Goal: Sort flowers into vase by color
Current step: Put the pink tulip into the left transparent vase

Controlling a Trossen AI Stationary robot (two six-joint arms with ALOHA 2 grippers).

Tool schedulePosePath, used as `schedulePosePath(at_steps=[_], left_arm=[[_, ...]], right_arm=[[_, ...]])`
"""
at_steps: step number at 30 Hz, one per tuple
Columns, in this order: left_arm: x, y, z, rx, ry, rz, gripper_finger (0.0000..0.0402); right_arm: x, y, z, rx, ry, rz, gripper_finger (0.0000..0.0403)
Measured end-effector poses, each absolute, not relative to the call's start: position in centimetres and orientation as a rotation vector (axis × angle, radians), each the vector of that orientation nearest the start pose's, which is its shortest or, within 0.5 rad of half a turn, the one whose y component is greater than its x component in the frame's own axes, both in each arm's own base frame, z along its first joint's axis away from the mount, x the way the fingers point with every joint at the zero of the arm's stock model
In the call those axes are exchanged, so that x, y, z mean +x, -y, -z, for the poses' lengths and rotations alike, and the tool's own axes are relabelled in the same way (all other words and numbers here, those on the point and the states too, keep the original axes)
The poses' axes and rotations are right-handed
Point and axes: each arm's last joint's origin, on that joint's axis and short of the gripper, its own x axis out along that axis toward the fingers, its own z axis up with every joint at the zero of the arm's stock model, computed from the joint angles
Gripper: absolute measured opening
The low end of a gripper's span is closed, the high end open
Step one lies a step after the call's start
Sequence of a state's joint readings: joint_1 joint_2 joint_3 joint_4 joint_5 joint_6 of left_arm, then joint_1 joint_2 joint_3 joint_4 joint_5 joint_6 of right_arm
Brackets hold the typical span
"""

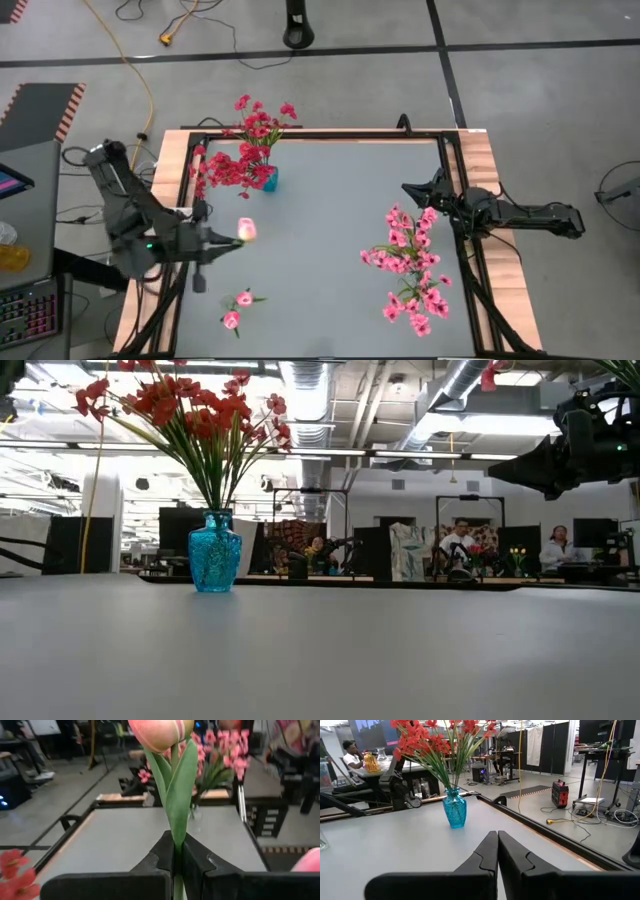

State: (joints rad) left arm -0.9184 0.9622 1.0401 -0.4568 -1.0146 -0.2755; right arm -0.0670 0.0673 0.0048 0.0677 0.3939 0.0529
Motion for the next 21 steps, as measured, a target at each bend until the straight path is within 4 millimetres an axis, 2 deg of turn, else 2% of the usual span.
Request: schedulePosePath(at_steps=[6,11,16,21], left_arm=[[10.5,14.7,-37.5,-0.047,-0.092,-0.187,0.0002],[9.2,16.4,-37.8,-0.114,-0.019,-0.235,0.0002],[8.5,18.4,-37.4,-0.176,0.025,-0.285,0.0002],[8.7,19.9,-36.4,-0.239,0.034,-0.280,0.0002]], right_arm=[[9.8,1.8,-16.6,0.053,0.018,0.461,0.0038],[9.8,1.8,-16.6,0.053,0.018,0.461,0.0038],[9.8,1.8,-16.6,0.053,0.017,0.461,0.0038],[9.8,1.8,-16.6,0.053,0.017,0.461,0.0038]])
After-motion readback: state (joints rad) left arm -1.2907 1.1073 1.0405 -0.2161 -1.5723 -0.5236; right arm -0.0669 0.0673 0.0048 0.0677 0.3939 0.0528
